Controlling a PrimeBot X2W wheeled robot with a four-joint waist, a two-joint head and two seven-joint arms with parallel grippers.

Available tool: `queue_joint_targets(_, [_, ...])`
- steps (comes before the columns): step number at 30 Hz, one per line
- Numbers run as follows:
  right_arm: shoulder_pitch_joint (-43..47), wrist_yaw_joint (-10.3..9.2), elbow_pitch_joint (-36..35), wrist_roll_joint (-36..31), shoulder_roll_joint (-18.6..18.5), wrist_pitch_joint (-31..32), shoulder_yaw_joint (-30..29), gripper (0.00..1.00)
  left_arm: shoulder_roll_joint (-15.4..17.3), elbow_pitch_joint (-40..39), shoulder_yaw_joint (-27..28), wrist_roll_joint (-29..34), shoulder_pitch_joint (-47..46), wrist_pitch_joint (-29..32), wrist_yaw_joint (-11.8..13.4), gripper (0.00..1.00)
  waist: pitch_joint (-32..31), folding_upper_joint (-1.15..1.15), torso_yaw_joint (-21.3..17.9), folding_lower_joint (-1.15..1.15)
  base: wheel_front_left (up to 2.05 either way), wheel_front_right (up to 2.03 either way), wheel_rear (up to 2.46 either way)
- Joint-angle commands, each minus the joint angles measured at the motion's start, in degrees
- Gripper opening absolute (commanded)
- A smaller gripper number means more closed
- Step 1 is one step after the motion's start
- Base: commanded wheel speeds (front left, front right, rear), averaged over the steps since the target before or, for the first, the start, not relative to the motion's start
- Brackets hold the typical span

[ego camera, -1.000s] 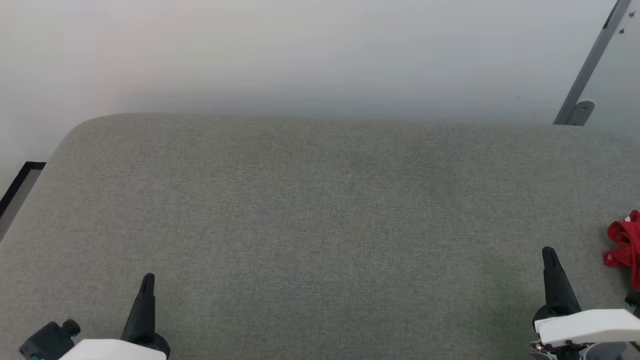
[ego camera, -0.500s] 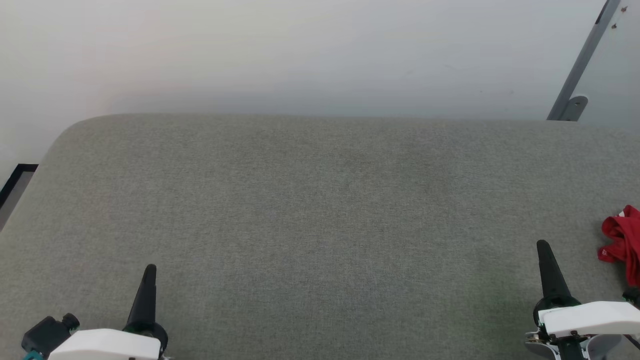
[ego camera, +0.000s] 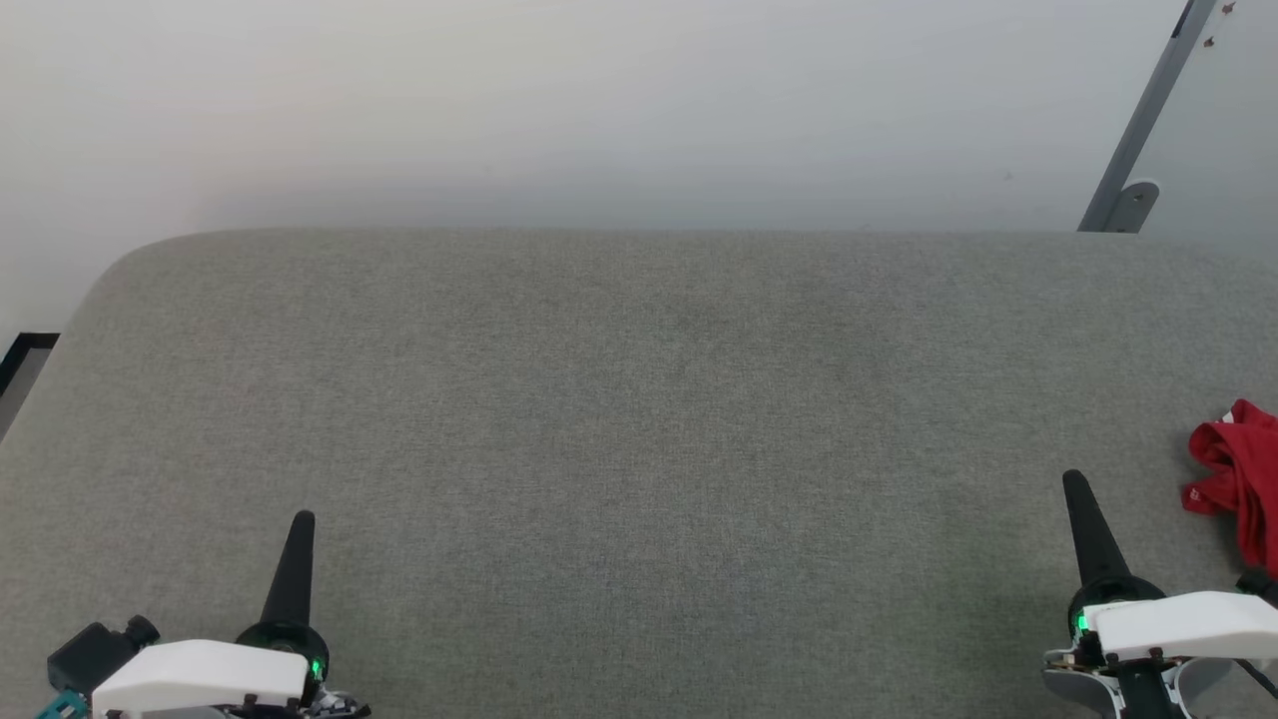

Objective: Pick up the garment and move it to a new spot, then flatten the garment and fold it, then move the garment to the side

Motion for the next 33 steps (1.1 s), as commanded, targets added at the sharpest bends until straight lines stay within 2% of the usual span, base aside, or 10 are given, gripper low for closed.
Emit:
queue_joint_targets(1, [-1.37,0.01,-0.19,1.48,-0.30,0.46,0.12,0.00,0.00,-0.25,0.48,-1.65,-1.52,0.39,0.07,0.00,0.03,0.00,-0.10,0.00,0.00,0.00,0.00])
queue_joint_targets(33, [-3.51,0.01,1.55,15.84,-0.34,3.78,0.81,0.00,-2.25,1.32,2.45,-13.55,-4.76,4.48,0.10,0.00,0.71,0.00,-2.21,0.00,0.00,0.00,0.00])
